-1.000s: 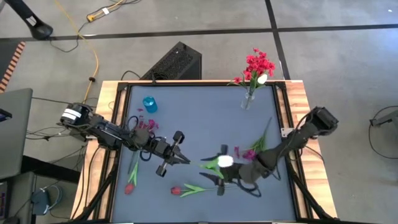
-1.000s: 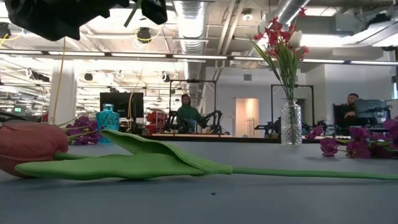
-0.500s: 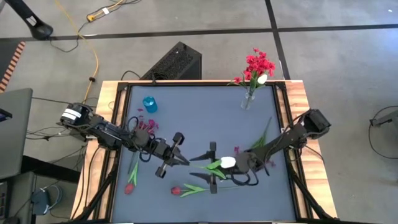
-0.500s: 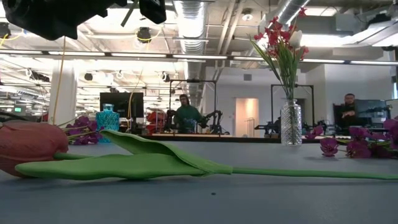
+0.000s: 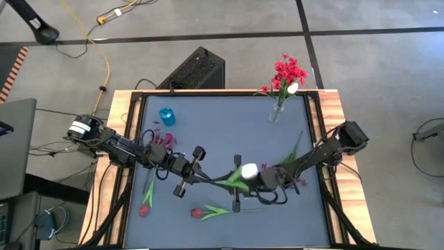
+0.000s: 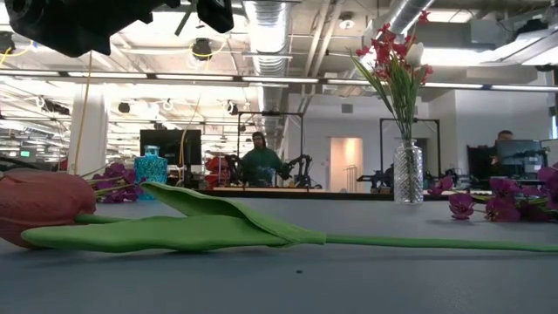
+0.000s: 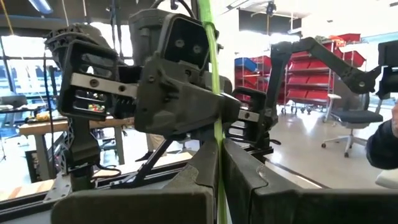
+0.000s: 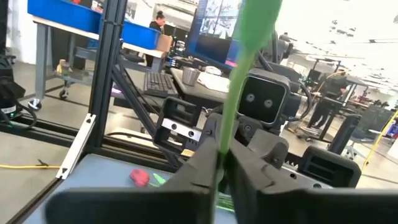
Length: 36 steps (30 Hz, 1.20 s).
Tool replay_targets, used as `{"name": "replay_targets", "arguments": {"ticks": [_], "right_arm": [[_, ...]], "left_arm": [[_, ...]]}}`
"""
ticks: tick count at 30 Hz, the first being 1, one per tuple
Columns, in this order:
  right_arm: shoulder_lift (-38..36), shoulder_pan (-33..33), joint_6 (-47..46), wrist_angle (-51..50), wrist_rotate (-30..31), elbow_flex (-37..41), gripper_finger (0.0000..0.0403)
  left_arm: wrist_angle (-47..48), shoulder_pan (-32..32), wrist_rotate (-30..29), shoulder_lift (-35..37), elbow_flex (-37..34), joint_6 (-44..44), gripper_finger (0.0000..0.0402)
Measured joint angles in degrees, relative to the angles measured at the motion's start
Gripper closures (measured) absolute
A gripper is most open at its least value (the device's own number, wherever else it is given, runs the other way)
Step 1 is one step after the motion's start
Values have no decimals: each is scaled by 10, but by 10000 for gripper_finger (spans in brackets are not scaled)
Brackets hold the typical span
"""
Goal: Sort flowers into vase by color
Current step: Put the white tulip into the transparent vase
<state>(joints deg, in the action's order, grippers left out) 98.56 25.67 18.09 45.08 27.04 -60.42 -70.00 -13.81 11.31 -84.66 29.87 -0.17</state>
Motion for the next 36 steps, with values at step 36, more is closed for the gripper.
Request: {"name": "replay_targets", "arguments": {"ticks": [36], "right_arm": [[-421, 63, -1022, -1301, 611, 60, 378]], "left_arm": [[96, -35, -103, -130, 0, -60, 294]]}}
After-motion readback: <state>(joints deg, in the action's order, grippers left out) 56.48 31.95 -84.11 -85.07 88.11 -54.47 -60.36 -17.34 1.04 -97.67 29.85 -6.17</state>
